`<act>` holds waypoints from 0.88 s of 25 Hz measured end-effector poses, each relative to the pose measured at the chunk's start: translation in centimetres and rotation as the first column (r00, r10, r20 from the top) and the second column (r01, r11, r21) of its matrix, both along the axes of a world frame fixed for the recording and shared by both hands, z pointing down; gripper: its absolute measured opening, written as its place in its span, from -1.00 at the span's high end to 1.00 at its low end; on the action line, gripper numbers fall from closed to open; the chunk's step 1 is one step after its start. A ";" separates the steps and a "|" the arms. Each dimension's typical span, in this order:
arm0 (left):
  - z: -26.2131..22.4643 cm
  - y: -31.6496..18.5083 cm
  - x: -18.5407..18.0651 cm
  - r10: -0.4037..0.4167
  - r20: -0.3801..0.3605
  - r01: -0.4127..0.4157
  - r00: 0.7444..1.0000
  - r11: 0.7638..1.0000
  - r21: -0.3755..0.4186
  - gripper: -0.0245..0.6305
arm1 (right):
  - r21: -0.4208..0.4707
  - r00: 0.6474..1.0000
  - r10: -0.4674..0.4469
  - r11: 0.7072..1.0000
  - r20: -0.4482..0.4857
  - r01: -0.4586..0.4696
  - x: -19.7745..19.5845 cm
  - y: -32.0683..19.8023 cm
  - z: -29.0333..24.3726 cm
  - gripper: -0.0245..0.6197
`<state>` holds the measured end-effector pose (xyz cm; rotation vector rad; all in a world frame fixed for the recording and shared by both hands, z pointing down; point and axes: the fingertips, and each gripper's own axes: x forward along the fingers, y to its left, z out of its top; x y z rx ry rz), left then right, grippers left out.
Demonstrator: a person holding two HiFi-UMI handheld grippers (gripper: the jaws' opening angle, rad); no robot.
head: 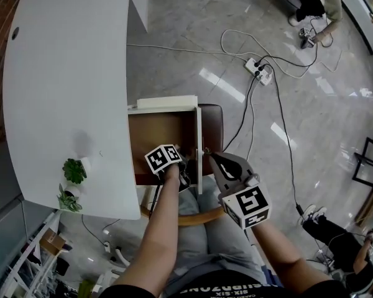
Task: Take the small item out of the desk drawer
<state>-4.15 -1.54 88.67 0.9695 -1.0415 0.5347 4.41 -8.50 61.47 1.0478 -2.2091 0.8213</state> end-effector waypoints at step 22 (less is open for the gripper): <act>-3.9 -1.4 -1.2 0.046 0.020 -0.048 0.999 0.995 0.085 0.50 | 0.053 1.000 -0.002 0.999 -0.002 0.002 -0.6 1.1 -3.3 0.93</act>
